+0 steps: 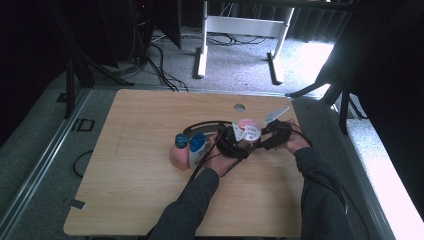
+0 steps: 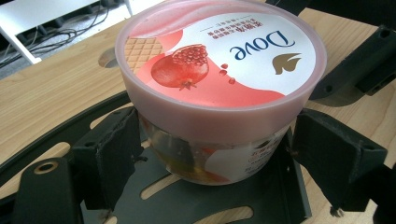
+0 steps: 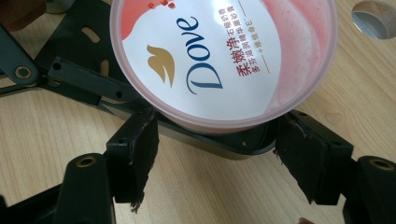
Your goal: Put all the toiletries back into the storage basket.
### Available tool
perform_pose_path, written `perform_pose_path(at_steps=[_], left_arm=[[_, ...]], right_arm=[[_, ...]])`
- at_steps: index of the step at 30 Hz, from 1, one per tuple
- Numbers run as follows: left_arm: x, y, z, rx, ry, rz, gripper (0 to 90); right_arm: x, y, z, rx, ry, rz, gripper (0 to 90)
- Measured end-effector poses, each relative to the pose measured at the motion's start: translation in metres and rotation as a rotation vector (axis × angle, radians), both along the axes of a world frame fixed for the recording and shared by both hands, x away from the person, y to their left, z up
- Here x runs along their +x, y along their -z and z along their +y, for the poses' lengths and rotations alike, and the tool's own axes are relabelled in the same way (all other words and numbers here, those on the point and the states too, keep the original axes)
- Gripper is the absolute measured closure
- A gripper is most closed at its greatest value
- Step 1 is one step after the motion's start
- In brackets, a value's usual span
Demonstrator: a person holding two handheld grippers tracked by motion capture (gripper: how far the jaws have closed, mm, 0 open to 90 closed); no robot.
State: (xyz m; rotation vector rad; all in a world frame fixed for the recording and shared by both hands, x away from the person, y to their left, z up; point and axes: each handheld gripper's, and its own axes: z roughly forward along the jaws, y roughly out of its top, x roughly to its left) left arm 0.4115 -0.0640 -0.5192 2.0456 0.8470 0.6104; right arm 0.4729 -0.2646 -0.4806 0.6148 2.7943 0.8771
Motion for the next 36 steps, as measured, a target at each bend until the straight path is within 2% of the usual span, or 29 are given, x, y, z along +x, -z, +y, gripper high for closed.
perform_pose_path(at_steps=[7,9,18,25,28,31,36], left_arm=[[0.002,0.004,-0.001,-0.003,-0.001,0.022,16.4],[0.002,0.006,-0.001,0.008,0.000,0.024,16.4],[0.005,0.012,-0.003,0.009,0.002,0.055,16.4],[0.006,0.015,-0.002,-0.010,0.000,0.078,16.5],[0.008,0.016,-0.001,-0.027,0.000,0.101,16.8],[0.008,0.017,-0.001,-0.021,0.000,0.107,17.4],[0.010,0.018,0.000,-0.042,0.004,0.120,17.7]], right_arm=[[-0.001,0.004,0.000,-0.008,0.009,-0.001,31.1],[-0.001,0.005,0.001,-0.018,0.016,0.001,31.3],[-0.001,0.011,0.003,-0.050,0.022,0.010,31.8],[0.000,0.013,0.003,-0.060,0.023,0.013,32.3],[0.000,0.013,0.003,-0.061,0.026,0.016,32.4],[0.001,0.014,0.004,-0.069,0.028,0.020,32.9],[0.001,0.015,0.002,-0.055,0.038,0.030,33.0]])
